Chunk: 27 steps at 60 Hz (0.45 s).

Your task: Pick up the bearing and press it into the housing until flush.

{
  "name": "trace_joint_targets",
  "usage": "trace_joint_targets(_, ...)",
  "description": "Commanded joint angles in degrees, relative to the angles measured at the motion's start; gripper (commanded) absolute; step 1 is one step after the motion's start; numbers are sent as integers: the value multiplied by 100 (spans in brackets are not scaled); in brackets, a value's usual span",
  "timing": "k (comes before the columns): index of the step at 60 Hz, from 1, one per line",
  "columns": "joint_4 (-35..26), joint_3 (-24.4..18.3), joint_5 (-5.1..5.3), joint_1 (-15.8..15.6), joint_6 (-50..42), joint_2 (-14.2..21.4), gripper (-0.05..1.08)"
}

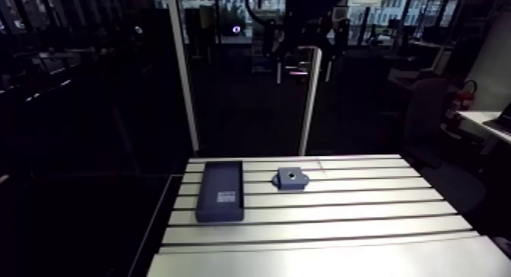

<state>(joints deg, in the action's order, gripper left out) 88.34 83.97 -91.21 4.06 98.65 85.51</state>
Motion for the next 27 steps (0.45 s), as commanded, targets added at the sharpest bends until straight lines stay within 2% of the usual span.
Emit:
trace_joint_targets(1,-5,19,-6,8,1,14,1)
trace_joint_targets(27,12,1,11,17,18,-30,1)
